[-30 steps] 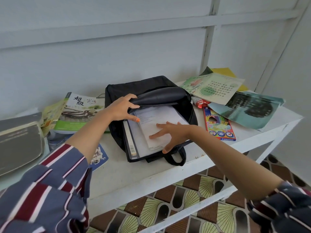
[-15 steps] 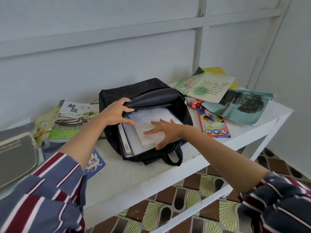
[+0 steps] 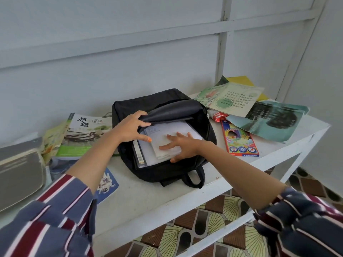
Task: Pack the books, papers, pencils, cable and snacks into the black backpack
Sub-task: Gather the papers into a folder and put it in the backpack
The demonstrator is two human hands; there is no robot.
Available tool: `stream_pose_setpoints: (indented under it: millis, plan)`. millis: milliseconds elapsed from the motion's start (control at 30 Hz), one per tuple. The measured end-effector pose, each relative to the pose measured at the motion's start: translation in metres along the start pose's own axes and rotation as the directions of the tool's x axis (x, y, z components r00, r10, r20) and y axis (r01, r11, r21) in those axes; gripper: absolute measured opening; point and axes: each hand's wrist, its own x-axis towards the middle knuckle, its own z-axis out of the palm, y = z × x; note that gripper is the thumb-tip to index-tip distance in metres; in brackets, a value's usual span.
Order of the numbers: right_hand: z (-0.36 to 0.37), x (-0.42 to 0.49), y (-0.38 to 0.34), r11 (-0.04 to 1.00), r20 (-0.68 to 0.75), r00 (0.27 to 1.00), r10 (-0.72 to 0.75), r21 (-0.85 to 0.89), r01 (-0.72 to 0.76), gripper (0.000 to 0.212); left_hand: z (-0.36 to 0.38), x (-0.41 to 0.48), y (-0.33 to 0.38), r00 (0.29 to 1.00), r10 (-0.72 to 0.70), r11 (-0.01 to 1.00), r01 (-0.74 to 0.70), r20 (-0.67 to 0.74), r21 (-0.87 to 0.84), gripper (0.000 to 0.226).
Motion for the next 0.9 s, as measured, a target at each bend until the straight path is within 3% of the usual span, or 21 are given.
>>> stream_pose_setpoints:
  millis: [200, 667, 900]
  plan:
    - [0.009, -0.003, 0.007, 1.0, -0.071, 0.997, -0.018, 0.018, 0.019, 0.06, -0.001, 0.0, 0.0, 1.0, 0.001, 1.0, -0.001, -0.001, -0.003, 0.071]
    - [-0.006, 0.025, 0.01, 1.0, -0.027, 0.999, -0.02, 0.014, 0.02, 0.054, 0.003, -0.002, 0.0, 1.0, 0.004, 1.0, -0.004, 0.013, 0.027, 0.073]
    - [0.0, 0.022, 0.008, 1.0, -0.079, 0.997, -0.016, 0.011, 0.017, 0.058, 0.012, -0.007, 0.006, 0.992, -0.002, 0.996, -0.009, 0.123, 0.085, 0.071]
